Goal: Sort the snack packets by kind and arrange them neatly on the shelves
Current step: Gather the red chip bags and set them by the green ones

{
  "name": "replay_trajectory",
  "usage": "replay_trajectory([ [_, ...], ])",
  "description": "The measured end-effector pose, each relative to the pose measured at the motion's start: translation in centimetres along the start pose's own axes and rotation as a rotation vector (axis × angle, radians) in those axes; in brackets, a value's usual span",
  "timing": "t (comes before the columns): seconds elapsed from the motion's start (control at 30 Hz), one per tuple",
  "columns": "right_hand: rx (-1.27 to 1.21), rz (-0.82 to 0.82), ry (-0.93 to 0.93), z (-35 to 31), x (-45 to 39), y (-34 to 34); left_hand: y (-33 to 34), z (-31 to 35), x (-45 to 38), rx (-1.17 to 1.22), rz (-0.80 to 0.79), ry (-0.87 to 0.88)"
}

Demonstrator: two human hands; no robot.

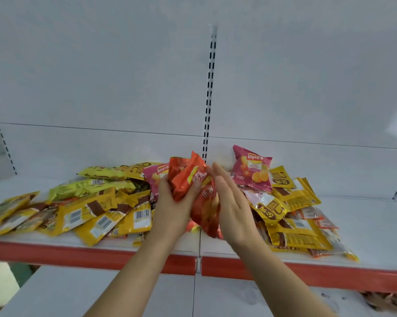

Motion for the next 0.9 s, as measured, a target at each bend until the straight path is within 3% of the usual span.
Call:
replay_trajectory([
  [0.07, 0.176, 0.129, 0.048, 0.8, -0.7, -2.1, -0.6, -0.2, -0.3, 0.024, 0.029, 0.005],
  [0.13, 0.485, 0.152, 0.141, 1.9, -1.4, -4.2, -1.5, -0.4, -0.7, 0.081, 0.037, -0.004],
  [0.2, 0.814, -0.030, 0.214, 3.6, -2.1, -5.4, -2.3, -0.4, -0.9, 0.148, 0.044, -0.037],
  [0.3, 1.101, -0.333, 0.233, 5.5, -2.8, -5.1, -3.0, -0.3, -0.9, 0.235, 0.040, -0.075],
  [0.43, 1.348, -0.331, 0.164, 6.4, -3.8, -4.2, -3.7, -0.5, -0.8, 0.246, -0.013, -0.138],
  [0.57, 1.209, -0.122, 0.052, 5.7, -4.5, -3.6, -4.8, -0.3, -0.7, 0.271, 0.003, -0.138],
  [0.7, 0.863, 0.009, 0.172, 4.1, -5.2, -3.8, -6.0, 0.2, -0.7, 0.285, 0.043, -0.120],
  [0.9, 0.743, 0.124, 0.213, 2.9, -5.6, -3.3, -6.8, 0.0, -0.7, 0.318, 0.084, -0.120],
])
Point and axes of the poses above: each hand's wrist, its own x-axis away from the middle knuckle, its own y-axis out of the palm, z = x × y, the point moved 2 cm from there along -x, towards the middle knuckle, and after that the axes turned 14 degrees about -z, right-handed, at the moved point
